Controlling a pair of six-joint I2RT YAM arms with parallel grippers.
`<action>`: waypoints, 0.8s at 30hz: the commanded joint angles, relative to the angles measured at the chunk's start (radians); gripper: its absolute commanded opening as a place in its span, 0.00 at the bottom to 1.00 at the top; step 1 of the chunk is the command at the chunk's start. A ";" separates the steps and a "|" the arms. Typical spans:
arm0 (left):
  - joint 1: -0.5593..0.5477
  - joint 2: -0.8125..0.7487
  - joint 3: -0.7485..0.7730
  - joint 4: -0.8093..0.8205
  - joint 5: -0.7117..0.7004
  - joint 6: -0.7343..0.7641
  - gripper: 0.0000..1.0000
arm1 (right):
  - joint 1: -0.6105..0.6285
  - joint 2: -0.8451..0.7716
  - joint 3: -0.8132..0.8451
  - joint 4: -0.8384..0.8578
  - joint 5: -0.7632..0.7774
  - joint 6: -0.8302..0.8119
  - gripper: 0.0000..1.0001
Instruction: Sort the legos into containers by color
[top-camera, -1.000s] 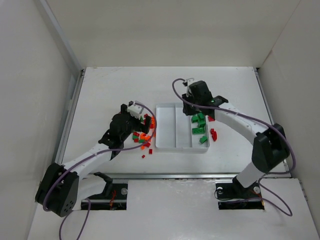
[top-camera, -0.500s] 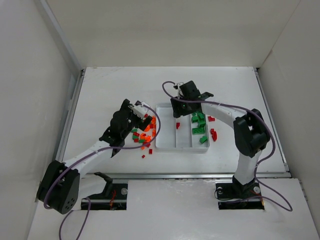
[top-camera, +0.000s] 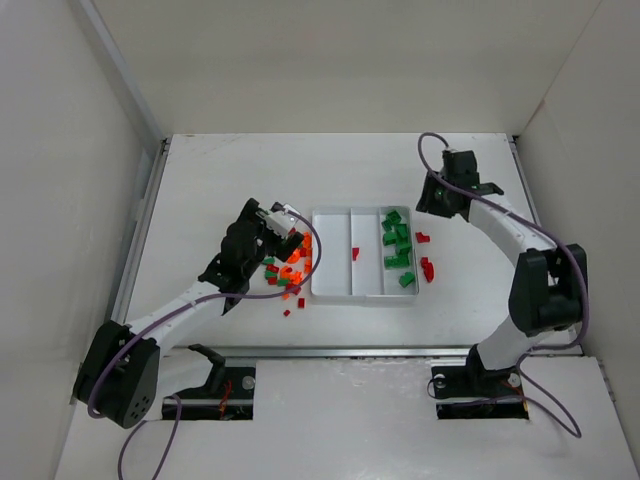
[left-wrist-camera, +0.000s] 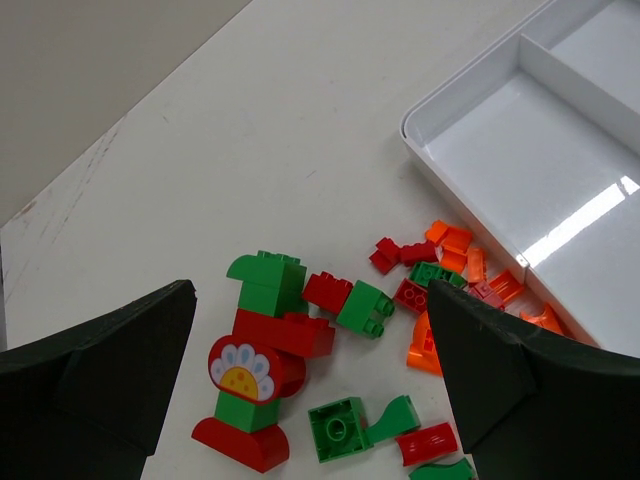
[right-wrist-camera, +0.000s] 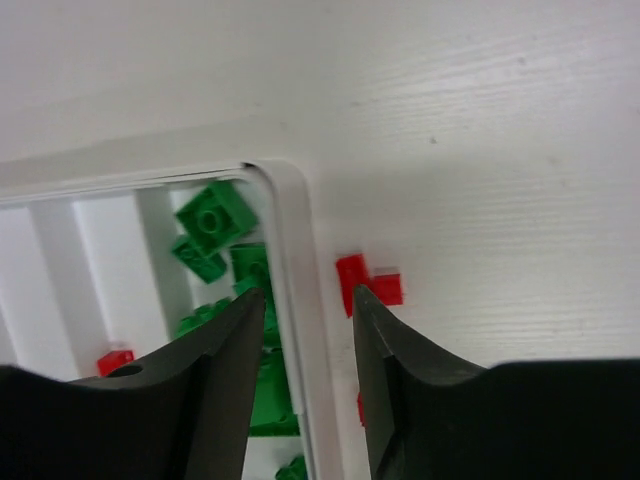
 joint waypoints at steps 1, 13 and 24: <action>0.002 -0.007 0.027 0.011 -0.008 -0.001 1.00 | -0.026 0.038 -0.043 -0.019 -0.011 0.050 0.46; 0.002 -0.007 0.038 -0.021 -0.008 -0.010 1.00 | -0.080 0.136 -0.063 -0.009 -0.029 0.030 0.46; 0.002 0.002 0.038 -0.021 -0.008 -0.010 1.00 | -0.080 0.136 -0.126 0.046 -0.075 0.049 0.35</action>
